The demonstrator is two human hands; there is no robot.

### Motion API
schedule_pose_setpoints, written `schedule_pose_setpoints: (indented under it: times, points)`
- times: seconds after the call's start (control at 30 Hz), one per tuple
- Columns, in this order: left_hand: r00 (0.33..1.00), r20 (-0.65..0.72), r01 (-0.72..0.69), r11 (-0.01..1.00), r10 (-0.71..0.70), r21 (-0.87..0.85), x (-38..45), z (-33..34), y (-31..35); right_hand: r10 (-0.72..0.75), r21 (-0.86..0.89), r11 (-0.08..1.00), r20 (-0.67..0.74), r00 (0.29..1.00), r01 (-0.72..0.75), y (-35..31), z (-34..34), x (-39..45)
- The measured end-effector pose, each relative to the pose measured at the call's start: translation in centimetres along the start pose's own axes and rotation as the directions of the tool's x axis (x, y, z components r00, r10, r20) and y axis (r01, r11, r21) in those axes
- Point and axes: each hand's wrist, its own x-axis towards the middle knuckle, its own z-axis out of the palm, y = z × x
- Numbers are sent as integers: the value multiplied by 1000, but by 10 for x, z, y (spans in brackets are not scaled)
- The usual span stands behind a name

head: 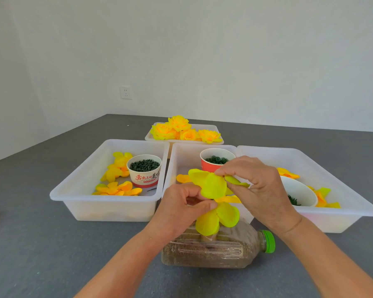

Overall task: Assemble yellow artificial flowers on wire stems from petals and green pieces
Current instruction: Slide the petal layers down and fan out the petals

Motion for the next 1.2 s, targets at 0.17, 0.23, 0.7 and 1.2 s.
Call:
schedule_pose_setpoints:
  times: [0.17,0.23,0.7,1.2]
  points:
    - [1000,-8,-1,1000,1,-6,1,0,1,100,123,988,-52,994,-93,-1,2,-3]
    - [1000,-1,-8,1000,8,-6,1,0,-1,138,184,975,-58,989,-126,-3,3,-4]
    - [1000,0,31,999,-31,-40,1,1,1,714,688,295,302,632,-663,-9,3,6]
    - [999,-4,47,999,-47,-28,1,1,3,724,637,353,277,632,-685,-13,4,10]
